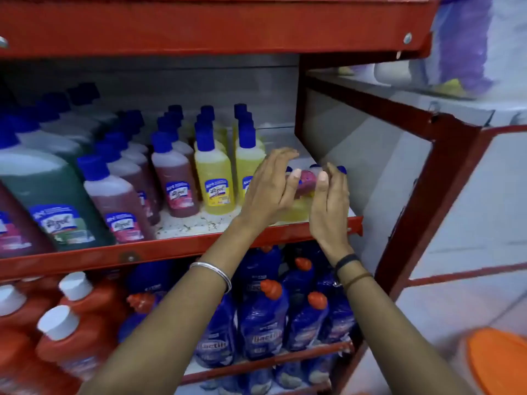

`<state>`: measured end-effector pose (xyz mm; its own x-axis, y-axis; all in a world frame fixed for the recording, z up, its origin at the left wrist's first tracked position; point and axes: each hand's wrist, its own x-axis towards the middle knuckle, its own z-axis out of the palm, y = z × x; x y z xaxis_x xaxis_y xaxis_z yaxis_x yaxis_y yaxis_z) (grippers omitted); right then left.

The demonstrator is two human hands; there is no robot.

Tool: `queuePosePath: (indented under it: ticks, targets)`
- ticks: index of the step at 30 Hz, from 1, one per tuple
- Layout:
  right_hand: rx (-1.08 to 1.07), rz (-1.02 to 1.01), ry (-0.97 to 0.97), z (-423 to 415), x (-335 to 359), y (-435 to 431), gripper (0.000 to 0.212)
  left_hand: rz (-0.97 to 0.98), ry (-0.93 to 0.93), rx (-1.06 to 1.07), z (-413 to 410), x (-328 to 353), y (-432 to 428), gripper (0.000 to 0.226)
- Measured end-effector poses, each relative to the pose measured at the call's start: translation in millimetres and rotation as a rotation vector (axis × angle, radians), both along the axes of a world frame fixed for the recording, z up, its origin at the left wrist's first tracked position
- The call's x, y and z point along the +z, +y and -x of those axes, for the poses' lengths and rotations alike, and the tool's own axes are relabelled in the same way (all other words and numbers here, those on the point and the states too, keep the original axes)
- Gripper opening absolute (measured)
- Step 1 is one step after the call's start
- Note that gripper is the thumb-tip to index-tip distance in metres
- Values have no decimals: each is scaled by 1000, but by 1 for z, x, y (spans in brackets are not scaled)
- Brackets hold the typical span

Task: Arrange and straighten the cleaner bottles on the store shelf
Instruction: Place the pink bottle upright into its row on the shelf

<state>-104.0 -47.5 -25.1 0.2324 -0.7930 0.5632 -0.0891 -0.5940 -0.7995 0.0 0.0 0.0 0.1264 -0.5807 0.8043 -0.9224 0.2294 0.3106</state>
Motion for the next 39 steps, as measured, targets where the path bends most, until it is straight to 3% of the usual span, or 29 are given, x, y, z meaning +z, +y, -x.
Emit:
queuePosePath:
  ticks: [3,6,8,10,13,16,19,23,26,29,39]
  targets:
    - [-54,-92,25,-2,-6,-17,51,-98,89,117,7,-4,-21,41]
    - [-42,-211,46,-4,-6,-32,42,-378,77,341,9,-6,-44,54]
    - [-30,-268,77,-6,-2,-48,33,-587,24,442,7,0,-60,49]
    - [-11,-311,100,-10,-1,-61,31,-724,70,458,8,9,-72,42]
    - [4,-352,92,-15,-2,-73,33,-794,285,378,8,20,-78,36]
    - [38,-428,18,-14,-2,-76,35,-708,358,297,5,21,-69,32]
    - [140,-527,-121,-5,3,-66,52,-596,469,167,4,19,-50,43]
    - [294,-506,-223,7,14,-34,13,-483,603,-54,9,20,-12,46]
    - [379,-419,-258,8,17,-1,16,-397,622,-110,5,17,26,48]
    - [472,-336,-234,-4,15,30,23,-309,647,-75,-8,9,63,56]
    - [741,-258,-137,-104,17,92,37,-11,478,262,-67,-14,147,57]
